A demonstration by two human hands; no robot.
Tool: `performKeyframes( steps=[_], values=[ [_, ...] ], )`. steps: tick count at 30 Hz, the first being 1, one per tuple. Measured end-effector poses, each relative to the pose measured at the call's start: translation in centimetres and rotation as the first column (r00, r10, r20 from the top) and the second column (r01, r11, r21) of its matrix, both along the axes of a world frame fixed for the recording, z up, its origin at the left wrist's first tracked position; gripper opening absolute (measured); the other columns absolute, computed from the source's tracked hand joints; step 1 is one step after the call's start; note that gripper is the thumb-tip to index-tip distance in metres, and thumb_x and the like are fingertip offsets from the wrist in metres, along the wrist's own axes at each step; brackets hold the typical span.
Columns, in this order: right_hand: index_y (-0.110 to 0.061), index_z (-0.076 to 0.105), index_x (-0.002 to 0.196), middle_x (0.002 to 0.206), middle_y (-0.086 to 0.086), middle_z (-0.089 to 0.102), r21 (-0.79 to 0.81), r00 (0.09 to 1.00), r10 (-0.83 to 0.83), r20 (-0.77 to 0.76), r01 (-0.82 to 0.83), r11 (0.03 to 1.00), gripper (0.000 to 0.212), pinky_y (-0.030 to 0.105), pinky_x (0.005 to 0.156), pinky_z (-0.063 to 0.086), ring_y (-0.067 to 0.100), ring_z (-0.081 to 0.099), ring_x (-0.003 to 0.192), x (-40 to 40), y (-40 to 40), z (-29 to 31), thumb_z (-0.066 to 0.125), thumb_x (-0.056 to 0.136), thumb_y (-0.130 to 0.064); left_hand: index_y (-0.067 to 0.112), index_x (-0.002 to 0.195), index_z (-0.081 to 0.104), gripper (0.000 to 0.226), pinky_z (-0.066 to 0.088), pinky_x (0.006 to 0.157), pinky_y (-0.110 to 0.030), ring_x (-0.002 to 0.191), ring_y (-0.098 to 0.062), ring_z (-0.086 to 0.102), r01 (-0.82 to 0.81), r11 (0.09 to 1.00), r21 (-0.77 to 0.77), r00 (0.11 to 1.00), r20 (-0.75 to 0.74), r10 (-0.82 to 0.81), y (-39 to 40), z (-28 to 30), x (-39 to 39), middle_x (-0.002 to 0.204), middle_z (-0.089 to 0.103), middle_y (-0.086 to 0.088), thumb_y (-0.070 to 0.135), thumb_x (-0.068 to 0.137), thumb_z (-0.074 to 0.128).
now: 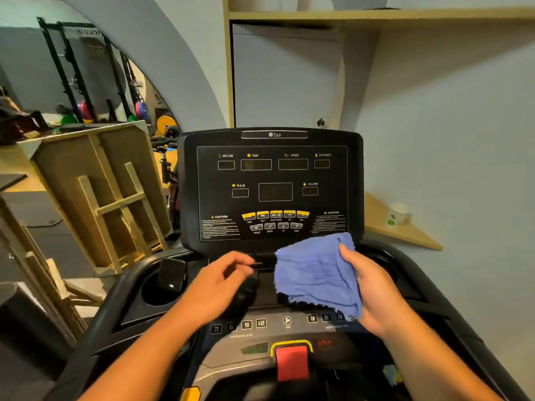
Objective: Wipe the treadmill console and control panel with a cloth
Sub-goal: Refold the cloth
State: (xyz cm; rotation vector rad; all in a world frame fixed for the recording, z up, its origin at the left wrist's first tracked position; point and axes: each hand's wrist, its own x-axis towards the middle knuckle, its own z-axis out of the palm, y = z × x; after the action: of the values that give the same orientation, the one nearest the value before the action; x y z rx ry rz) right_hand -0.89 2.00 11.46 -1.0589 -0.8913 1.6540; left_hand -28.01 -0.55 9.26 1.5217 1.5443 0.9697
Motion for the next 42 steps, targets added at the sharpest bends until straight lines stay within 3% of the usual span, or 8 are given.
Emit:
performKeyframes(
  steps=[8,13,19,24,28,34,38,42],
  values=[
    [-0.006,0.068,0.125,0.13,0.019,0.065,-0.033,0.975,0.102,-0.198,-0.11,0.993,0.057,0.046,0.104,0.048,0.033,0.063,0.121,-2.9,-5.8,2.2,0.04,0.099,-0.048,0.026,0.122,0.074,0.027,0.056,0.09,-0.037,0.099,-0.02,0.071,0.124,0.983,-0.135,0.859,0.511,-0.038,-3.2,3.4,2.3,0.115,0.077,-0.013,0.019,0.104,0.055],
    [-0.006,0.076,0.11,0.115,0.017,0.072,-0.06,0.951,0.104,-0.292,-0.127,0.99,0.05,0.04,0.084,0.058,0.032,0.071,0.101,-3.6,-7.6,2.2,0.041,0.097,-0.04,0.02,0.123,0.073,0.031,0.061,0.071,-0.027,0.087,-0.019,0.074,0.16,0.982,-0.104,0.773,0.632,-0.059,-4.9,3.5,1.6,0.107,0.079,-0.012,0.009,0.097,0.061],
    [0.002,0.061,0.128,0.125,0.026,0.061,-0.061,0.971,0.097,-0.217,-0.113,0.992,0.067,0.049,0.098,0.045,0.039,0.059,0.113,-4.0,-8.0,1.3,0.068,0.074,-0.037,0.019,0.099,0.085,0.022,0.062,0.086,-0.037,0.098,-0.024,0.076,0.122,0.99,-0.073,0.802,0.595,-0.055,-5.7,3.2,0.5,0.111,0.08,-0.012,0.013,0.084,0.07],
    [-0.006,0.064,0.124,0.123,0.022,0.067,0.107,0.999,0.034,-0.024,-0.031,0.994,0.034,0.053,0.099,0.051,0.037,0.066,0.114,-3.2,-7.6,1.2,0.046,0.095,-0.008,0.021,0.096,0.085,0.022,0.055,0.082,-0.041,0.09,-0.029,0.069,0.098,0.995,-0.006,0.8,0.595,-0.076,-5.8,3.3,0.7,0.102,0.079,-0.013,0.017,0.074,0.087],
    [-0.01,0.071,0.108,0.112,0.02,0.071,0.196,0.985,-0.019,0.173,-0.015,0.98,0.032,0.043,0.088,0.053,0.029,0.07,0.101,-2.6,-7.3,2.0,0.044,0.095,0.001,0.023,0.089,0.085,0.04,0.054,0.074,-0.027,0.081,-0.014,0.069,0.076,0.996,0.056,0.826,0.556,-0.094,-5.7,3.6,1.6,0.091,0.078,-0.006,0.038,0.052,0.091],
    [-0.019,0.075,0.102,0.109,0.01,0.073,0.263,0.954,0.009,0.3,-0.092,0.96,0.038,0.048,0.096,0.051,0.027,0.069,0.105,-1.7,-6.4,2.4,0.044,0.094,0.001,0.021,0.09,0.082,0.029,0.054,0.089,-0.051,0.097,-0.03,0.071,0.003,0.997,0.083,0.862,0.505,-0.044,-5.8,5.3,2.6,0.105,0.077,-0.016,0.036,0.065,0.08],
    [-0.036,0.07,0.112,0.115,-0.005,0.073,0.288,0.934,0.051,0.353,-0.161,0.944,0.043,0.046,0.1,0.052,0.016,0.069,0.109,-1.2,-5.7,2.5,0.047,0.096,-0.004,0.018,0.083,0.081,0.009,0.055,0.093,-0.042,0.109,-0.018,0.072,-0.002,0.99,0.144,0.871,0.486,-0.068,-5.6,5.9,3.0,0.118,0.076,0.003,0.019,0.078,0.074],
    [-0.027,0.074,0.107,0.115,0.0,0.072,0.311,0.931,0.175,0.32,-0.278,0.909,0.053,0.033,0.09,0.053,0.017,0.068,0.108,-0.4,-5.3,2.7,0.042,0.09,0.011,0.018,0.083,0.079,0.004,0.055,0.095,-0.049,0.114,-0.022,0.072,0.003,0.989,0.147,0.863,0.5,-0.077,-5.6,6.6,3.4,0.128,0.074,0.004,0.02,0.081,0.083]
  ],
)
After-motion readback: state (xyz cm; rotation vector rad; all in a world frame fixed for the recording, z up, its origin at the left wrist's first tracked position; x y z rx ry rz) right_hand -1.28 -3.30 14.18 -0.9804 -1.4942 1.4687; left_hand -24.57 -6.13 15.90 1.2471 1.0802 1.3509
